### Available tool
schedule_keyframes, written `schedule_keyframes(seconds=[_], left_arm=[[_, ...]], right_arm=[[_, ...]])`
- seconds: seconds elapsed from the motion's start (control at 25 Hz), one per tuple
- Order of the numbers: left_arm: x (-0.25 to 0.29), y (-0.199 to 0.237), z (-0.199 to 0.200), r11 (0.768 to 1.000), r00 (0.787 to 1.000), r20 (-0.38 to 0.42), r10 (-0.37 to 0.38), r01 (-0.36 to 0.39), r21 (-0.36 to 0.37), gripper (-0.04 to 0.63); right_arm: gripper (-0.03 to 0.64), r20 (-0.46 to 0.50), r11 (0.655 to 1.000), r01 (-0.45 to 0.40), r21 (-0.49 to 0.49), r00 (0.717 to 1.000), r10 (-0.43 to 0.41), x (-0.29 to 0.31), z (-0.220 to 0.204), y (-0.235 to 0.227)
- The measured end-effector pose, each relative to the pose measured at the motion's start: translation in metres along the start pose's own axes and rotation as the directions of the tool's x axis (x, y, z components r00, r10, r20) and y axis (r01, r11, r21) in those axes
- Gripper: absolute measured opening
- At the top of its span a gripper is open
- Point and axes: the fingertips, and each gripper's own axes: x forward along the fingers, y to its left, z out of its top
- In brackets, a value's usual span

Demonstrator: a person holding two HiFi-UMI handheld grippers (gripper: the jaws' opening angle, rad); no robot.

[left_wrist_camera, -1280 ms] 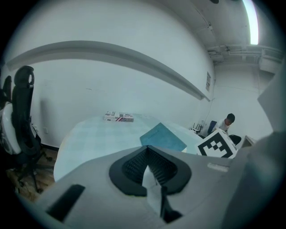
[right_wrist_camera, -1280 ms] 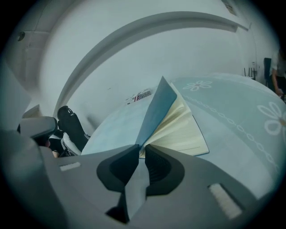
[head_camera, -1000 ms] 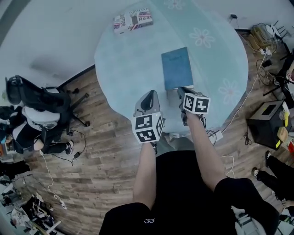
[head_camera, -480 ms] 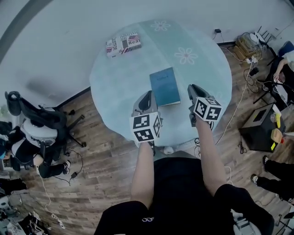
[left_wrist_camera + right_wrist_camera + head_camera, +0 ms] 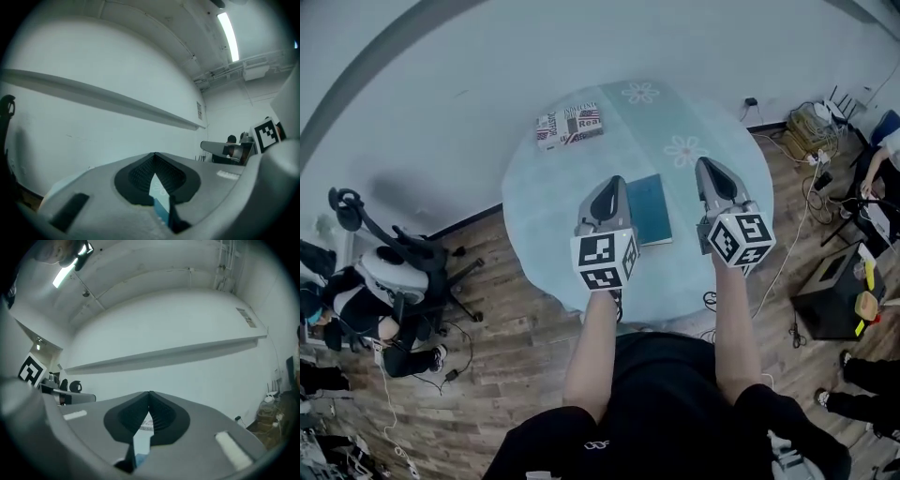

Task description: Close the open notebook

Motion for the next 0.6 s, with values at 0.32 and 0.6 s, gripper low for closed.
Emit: schedule_keyframes(seconds=[0.32,0.6], left_arm=[[-0.006,0.011,0.043,0.992,0.988,0.115,0.099,-0.107,0.066,0.003],[-0.004,0.012,0.043,0.992,0.989,0.114,0.09,-0.099,0.076,0.003]], right_arm=[[0.009,0.071,0.996,-0.068,-0.051,0.995,0.071,0.01,0.04,0.014],[0.009,0.034,0.995,-0.102,-0.021,0.994,0.103,0.023,0.022,0.014]])
